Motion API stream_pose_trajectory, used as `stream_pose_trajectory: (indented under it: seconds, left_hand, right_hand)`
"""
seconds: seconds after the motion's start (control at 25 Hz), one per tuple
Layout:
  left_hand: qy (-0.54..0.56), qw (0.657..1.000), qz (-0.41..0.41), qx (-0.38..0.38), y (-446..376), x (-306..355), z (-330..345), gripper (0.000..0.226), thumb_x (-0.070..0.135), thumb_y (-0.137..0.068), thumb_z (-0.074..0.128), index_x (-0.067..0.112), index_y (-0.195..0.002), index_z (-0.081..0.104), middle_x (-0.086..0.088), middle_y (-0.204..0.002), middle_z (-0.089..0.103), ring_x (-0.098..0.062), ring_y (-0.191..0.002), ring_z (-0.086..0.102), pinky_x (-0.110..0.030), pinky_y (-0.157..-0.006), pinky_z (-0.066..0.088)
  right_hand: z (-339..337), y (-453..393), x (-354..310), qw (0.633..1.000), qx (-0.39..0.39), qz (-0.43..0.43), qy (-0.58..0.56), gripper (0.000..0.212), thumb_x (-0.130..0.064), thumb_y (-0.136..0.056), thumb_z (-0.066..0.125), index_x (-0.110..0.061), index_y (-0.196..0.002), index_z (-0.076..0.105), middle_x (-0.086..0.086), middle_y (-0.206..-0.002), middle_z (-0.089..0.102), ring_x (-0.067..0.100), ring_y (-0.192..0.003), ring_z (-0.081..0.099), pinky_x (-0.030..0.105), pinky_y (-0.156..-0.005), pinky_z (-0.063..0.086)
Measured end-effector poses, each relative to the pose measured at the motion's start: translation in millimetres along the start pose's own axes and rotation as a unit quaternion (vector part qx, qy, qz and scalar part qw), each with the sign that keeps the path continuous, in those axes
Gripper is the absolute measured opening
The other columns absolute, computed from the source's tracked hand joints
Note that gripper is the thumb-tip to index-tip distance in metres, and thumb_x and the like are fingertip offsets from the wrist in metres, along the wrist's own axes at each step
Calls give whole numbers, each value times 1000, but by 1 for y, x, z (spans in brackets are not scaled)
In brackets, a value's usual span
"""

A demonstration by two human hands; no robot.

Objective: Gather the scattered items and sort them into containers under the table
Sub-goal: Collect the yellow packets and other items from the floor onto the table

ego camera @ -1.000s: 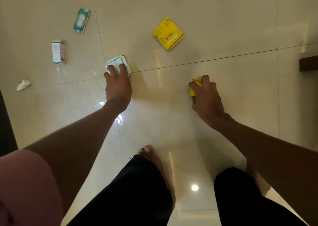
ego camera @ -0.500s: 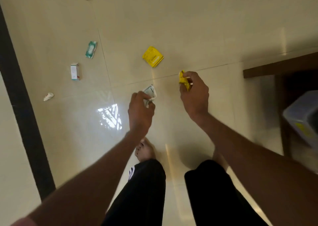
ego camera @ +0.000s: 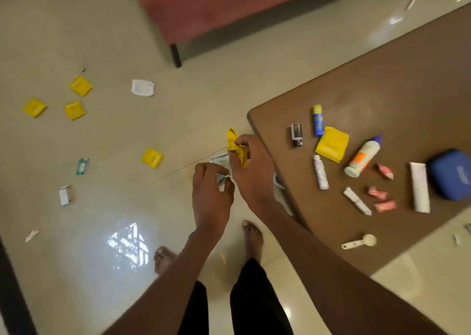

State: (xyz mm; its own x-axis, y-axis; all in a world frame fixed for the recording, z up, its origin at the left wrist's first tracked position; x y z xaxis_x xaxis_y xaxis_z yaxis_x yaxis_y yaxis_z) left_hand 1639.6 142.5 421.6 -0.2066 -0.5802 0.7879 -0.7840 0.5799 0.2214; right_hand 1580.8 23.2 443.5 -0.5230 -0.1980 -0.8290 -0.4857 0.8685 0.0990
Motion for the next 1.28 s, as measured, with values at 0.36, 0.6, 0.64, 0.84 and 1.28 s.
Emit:
stream_pose_trajectory:
  seconds: [0.36,0.6,0.64,0.84,1.28]
  left_hand:
    - [-140,960,209,-123,-33,166,139,16,10,-83,66,19,-96,63,-2,-116,53,-24,-106,52,-41,-71,52]
    - [-224,920,281,-155,-100,239,237,16,3,-85,68,11,-97,63,-12,-116,53,-28,-105,54,-42,-73,53]
    - [-233,915,286,-162,-108,244,247,16,3,-86,68,10,-99,63,-13,-116,53,-28,-106,53,-43,-76,54]
    - [-333,881,279,-185,-132,240,292,25,8,-91,66,7,-116,63,-15,-128,50,-29,-116,50,-35,-86,44]
    - [-127,963,223,-76,-84,192,178,34,40,-100,56,17,-124,65,-1,-125,62,-24,-112,57,-41,-94,48]
  right_hand:
    - [-204,-54,107,973,186,137,-14,19,-24,-90,69,-27,-106,61,-13,-98,65,15,-89,65,36,-79,54]
    - [-266,-125,155,974,109,108,166,24,-14,-83,66,-15,-107,63,8,-111,56,29,-90,58,29,-69,31]
    - [-268,-135,156,972,78,107,195,26,-15,-83,66,-15,-109,61,7,-112,55,31,-88,57,30,-69,32]
    - [-269,-167,168,945,-25,102,310,31,-14,-86,64,-13,-116,57,11,-118,55,38,-97,60,38,-73,42]
    - [-208,-119,98,939,36,40,339,16,-27,-88,63,-20,-102,64,5,-109,61,35,-103,58,43,-85,38]
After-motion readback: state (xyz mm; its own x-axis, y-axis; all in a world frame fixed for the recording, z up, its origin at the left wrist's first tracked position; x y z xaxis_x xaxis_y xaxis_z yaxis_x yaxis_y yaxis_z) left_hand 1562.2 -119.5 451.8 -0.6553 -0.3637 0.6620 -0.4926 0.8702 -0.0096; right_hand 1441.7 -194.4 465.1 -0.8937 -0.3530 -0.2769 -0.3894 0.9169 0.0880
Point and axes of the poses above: each hand's wrist, its own y-axis away from the middle knuckle, its own z-axis out of the palm, x = y × z, the point moved 5 cm from there along -y, towards the middle knuckle
